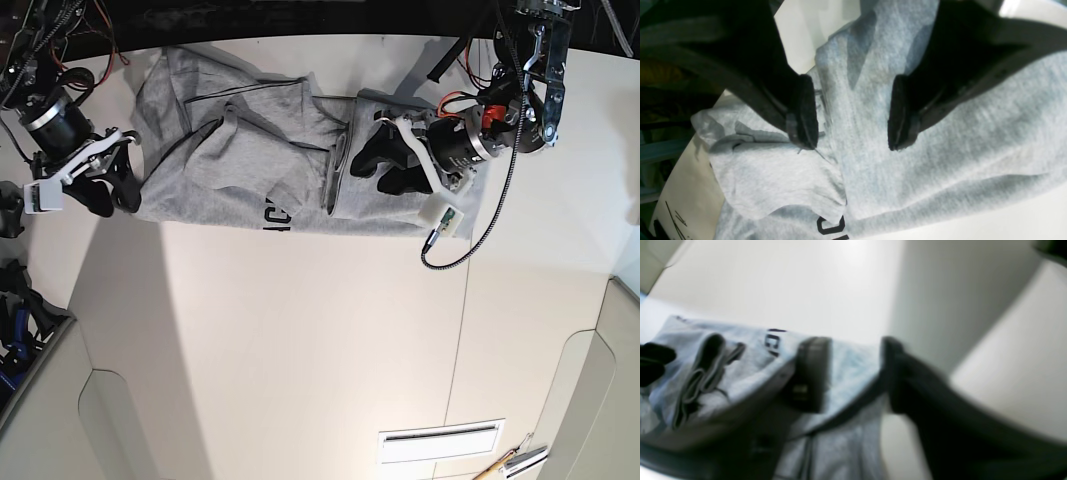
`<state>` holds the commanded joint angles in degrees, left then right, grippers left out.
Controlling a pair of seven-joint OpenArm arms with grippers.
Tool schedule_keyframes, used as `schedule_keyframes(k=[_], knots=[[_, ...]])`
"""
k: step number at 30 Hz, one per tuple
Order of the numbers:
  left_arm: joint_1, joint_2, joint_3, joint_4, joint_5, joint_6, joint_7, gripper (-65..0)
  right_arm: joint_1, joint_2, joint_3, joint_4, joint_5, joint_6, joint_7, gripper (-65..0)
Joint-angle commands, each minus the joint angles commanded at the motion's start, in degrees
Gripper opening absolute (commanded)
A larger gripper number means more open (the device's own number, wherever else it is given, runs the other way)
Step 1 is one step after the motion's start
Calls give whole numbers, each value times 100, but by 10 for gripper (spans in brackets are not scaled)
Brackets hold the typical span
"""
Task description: Fold the T-shirt properly
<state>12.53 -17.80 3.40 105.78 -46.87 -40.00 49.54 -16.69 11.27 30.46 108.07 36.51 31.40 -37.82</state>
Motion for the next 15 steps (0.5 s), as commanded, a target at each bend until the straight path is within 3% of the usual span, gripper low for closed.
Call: schedule_keyframes(k=[2, 7, 10, 15], knots=[[-2, 2, 2, 0, -2, 0, 0, -285, -24, 13, 136, -52, -4, -15, -184, -231], [0, 2, 2, 0, -4, 0, 0, -285, -15, 79, 166, -828, 44, -7, -251, -228], [-2, 2, 0, 0, 0, 0, 0, -285, -15, 160, 166, -1460, 227, 149, -251, -229], [-2, 2, 0, 0, 0, 0, 0, -285, -17, 157, 96, -1943, 647, 195, -380, -230]])
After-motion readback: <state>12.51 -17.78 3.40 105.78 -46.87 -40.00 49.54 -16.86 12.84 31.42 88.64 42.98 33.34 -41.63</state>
